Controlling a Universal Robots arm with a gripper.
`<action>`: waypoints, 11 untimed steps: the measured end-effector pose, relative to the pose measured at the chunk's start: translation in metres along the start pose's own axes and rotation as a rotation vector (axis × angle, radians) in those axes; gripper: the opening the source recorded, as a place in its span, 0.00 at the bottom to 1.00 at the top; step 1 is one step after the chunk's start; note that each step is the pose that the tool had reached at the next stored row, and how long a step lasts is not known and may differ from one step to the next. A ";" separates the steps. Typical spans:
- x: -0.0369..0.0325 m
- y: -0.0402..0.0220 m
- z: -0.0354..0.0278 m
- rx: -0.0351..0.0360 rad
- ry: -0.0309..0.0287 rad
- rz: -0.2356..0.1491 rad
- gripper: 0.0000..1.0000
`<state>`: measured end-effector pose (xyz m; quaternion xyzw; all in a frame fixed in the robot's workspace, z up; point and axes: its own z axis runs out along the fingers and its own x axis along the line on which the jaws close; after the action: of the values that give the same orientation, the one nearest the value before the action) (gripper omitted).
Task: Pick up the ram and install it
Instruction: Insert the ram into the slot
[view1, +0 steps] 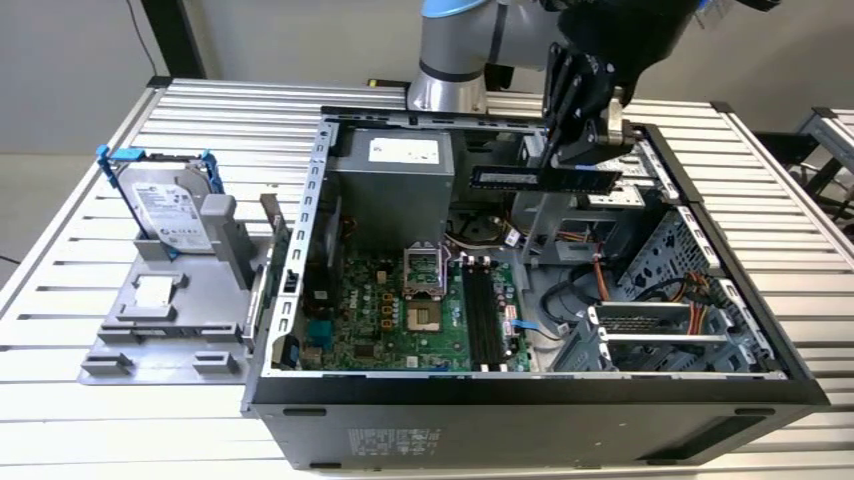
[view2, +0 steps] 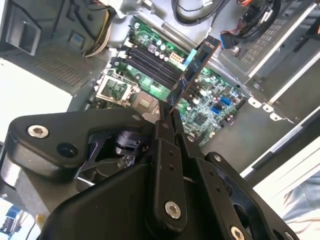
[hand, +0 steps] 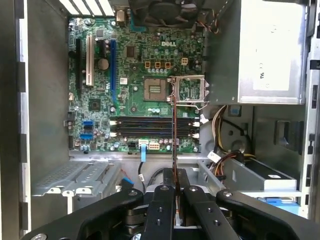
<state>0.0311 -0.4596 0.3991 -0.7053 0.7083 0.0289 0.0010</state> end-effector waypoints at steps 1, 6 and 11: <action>-0.0024 0.0000 0.0002 0.0001 -0.0002 0.000 0.00; -0.0053 0.0000 0.0004 0.0009 -0.0011 0.022 0.00; -0.0053 0.0001 0.0005 0.0008 -0.0006 0.052 0.00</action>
<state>0.0311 -0.4543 0.3988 -0.6868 0.7263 0.0288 0.0007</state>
